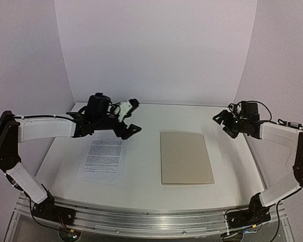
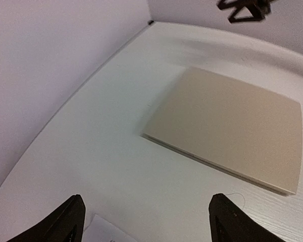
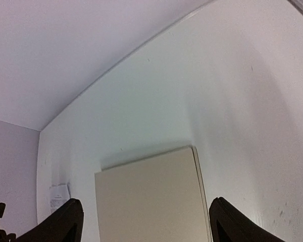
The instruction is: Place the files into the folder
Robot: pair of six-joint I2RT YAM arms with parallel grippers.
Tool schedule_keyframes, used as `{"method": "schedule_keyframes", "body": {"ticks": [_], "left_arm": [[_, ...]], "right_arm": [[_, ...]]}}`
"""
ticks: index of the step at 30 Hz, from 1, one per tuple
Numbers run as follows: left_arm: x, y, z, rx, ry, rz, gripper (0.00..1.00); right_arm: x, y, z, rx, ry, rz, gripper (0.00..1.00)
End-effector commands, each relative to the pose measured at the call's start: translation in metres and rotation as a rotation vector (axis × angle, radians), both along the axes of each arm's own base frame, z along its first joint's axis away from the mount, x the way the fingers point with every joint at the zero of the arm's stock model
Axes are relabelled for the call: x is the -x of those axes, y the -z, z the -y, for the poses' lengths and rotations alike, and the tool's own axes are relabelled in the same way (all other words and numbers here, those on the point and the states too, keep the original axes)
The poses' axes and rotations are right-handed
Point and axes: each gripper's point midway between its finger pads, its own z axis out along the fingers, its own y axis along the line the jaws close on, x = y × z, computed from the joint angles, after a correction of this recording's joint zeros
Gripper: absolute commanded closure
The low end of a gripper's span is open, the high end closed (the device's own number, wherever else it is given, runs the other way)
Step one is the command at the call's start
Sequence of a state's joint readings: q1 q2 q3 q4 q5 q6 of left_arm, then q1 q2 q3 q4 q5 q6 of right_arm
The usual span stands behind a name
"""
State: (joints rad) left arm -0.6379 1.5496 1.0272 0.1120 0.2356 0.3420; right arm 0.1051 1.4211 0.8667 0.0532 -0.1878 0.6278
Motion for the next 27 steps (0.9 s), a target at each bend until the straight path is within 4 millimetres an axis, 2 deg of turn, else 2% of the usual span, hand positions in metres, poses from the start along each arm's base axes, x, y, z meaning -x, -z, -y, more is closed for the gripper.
{"method": "schedule_keyframes", "body": {"ticks": [1,5,8,10,14,18,24,27], "left_arm": [[0.066,0.064,0.064,-0.390,0.143,-0.045,0.15],[0.119,0.065,0.139,-0.492,0.271,0.111,0.13],[0.147,0.080,0.172,-0.557,0.336,0.175,0.10],[0.164,0.092,0.186,-0.614,0.374,0.204,0.07],[0.186,0.120,0.204,-0.712,0.415,0.207,0.07],[0.190,0.131,0.214,-0.753,0.398,0.231,0.17],[0.188,0.160,0.214,-0.843,0.379,0.314,0.29],[0.186,0.158,0.219,-0.832,0.365,0.347,0.33]], "right_arm": [[0.072,0.082,-0.005,0.038,0.035,-0.419,0.16],[0.118,0.118,-0.014,0.095,0.025,-0.564,0.19],[0.140,0.130,-0.025,0.125,-0.016,-0.602,0.19],[0.149,0.135,-0.027,0.142,-0.034,-0.624,0.19],[0.157,0.134,-0.026,0.154,-0.043,-0.615,0.18],[0.158,0.127,-0.022,0.159,-0.028,-0.587,0.18],[0.164,0.126,-0.016,0.156,-0.002,-0.570,0.18],[0.167,0.127,-0.015,0.155,-0.001,-0.570,0.18]]}}
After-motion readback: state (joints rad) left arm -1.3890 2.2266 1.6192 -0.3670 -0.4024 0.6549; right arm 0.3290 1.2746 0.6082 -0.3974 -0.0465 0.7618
